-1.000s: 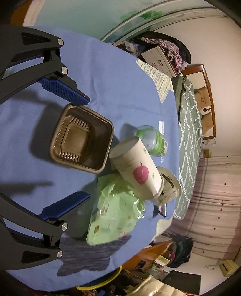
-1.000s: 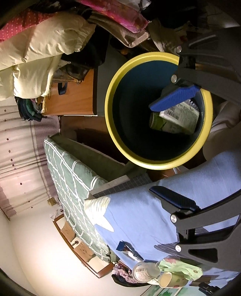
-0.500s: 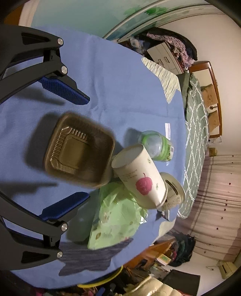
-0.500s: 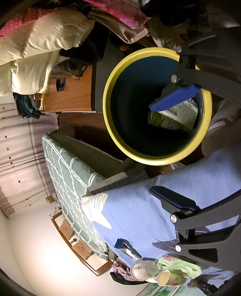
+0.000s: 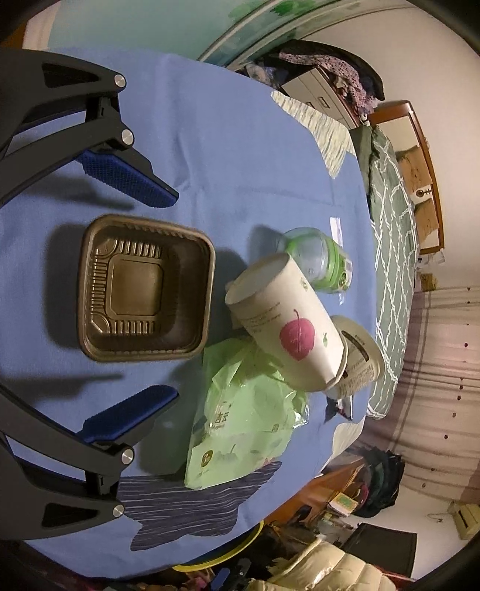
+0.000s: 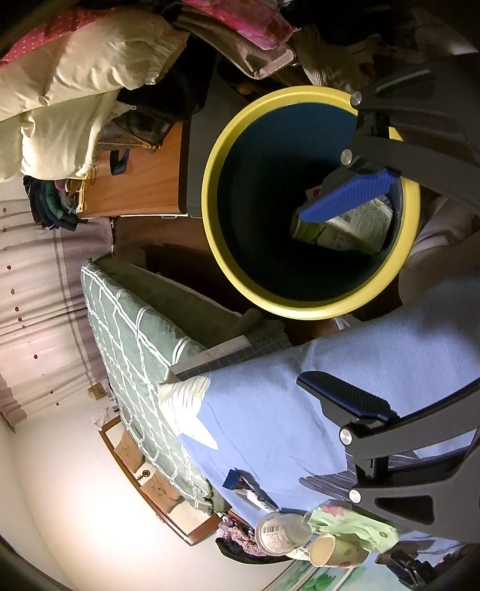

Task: Collect trash
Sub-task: 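Grasp the brown plastic tray with the left tool, then carry the brown tray to the yellow bin and open the left tool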

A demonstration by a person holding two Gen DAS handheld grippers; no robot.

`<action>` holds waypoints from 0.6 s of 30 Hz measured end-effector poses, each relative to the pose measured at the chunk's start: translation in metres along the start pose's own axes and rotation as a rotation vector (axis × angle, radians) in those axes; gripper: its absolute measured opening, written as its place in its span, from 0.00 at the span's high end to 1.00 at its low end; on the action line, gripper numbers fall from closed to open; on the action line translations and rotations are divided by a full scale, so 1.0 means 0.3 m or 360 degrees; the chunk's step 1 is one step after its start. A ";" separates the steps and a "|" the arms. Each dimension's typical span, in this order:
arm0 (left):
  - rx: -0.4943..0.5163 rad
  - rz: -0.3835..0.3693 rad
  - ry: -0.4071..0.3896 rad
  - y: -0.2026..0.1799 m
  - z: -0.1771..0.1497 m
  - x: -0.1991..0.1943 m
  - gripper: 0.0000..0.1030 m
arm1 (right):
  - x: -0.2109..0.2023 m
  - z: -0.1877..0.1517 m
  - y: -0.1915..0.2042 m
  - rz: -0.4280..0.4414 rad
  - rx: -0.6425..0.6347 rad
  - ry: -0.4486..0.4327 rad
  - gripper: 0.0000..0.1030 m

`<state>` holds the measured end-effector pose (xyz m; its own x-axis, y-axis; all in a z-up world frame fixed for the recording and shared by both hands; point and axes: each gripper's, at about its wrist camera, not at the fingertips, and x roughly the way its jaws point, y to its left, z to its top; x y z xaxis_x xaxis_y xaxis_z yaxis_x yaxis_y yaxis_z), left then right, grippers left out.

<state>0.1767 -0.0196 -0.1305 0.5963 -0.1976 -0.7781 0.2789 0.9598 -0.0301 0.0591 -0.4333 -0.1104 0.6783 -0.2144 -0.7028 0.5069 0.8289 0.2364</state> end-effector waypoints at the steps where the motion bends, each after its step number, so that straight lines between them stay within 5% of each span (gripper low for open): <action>1: 0.0004 0.0007 0.0005 -0.001 0.000 0.002 0.07 | 0.001 0.000 -0.001 0.0002 0.0001 0.0002 0.24; 7: -0.0009 0.0021 0.0068 0.012 0.010 0.049 0.08 | 0.006 -0.004 0.002 0.0019 0.0000 0.0015 0.24; 11: -0.0005 0.0017 0.0085 0.015 0.012 0.066 0.34 | -0.008 -0.001 0.000 0.0027 -0.0005 0.0002 0.24; 18: 0.0071 -0.0050 -0.0026 -0.096 0.039 -0.044 0.34 | -0.039 0.004 -0.023 0.0002 -0.0042 -0.0027 0.24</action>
<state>0.1696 -0.0469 -0.1120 0.5986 -0.2313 -0.7669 0.3310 0.9433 -0.0261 0.0484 -0.4371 -0.1031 0.6878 -0.2220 -0.6912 0.4920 0.8426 0.2190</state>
